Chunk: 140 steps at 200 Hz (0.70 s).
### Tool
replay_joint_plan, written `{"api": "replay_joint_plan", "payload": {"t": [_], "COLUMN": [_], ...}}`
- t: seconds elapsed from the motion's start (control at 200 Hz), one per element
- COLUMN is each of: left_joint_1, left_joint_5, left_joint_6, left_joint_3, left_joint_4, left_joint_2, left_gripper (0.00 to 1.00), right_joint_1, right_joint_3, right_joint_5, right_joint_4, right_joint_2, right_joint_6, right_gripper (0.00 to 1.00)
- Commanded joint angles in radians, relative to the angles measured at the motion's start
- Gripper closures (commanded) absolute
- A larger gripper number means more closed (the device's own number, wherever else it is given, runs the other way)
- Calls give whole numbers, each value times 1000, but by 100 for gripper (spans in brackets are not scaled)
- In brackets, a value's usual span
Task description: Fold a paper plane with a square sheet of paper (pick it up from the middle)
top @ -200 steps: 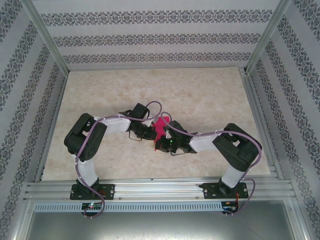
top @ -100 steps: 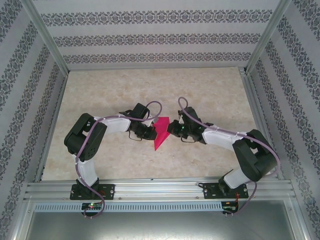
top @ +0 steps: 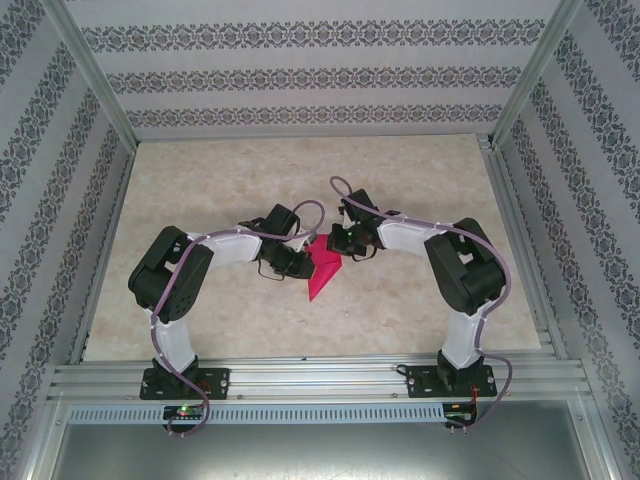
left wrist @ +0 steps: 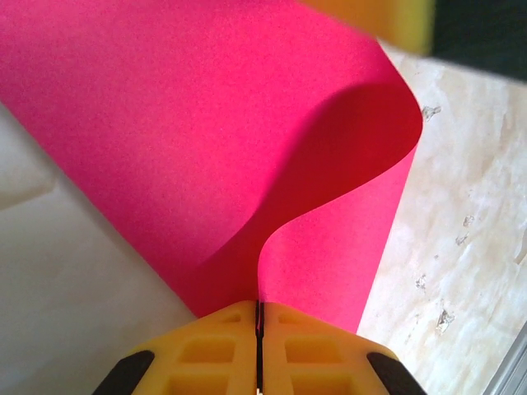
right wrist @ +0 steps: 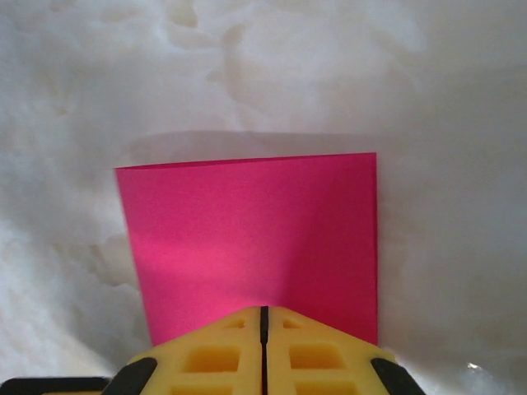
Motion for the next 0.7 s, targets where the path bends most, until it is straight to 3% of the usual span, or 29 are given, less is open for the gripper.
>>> {"api": "replay_joint_plan", "payload": {"t": [0.0,0.694], "left_joint_1": [7,7], "left_joint_5": [16,-31], "left_joint_6": [29,19], "left_joint_3": [30,23], "left_joint_4": [-35,-41], "left_joint_2": [20,34], "left_gripper": [90,90], "right_joint_1": [-11,-12], "right_joint_3": [40,35], "right_joint_5": [-2,7], "right_joint_4": [-100,-99], "right_joint_2": [46,77], "right_joint_6": [-64,-68], "right_gripper": [92,92]}}
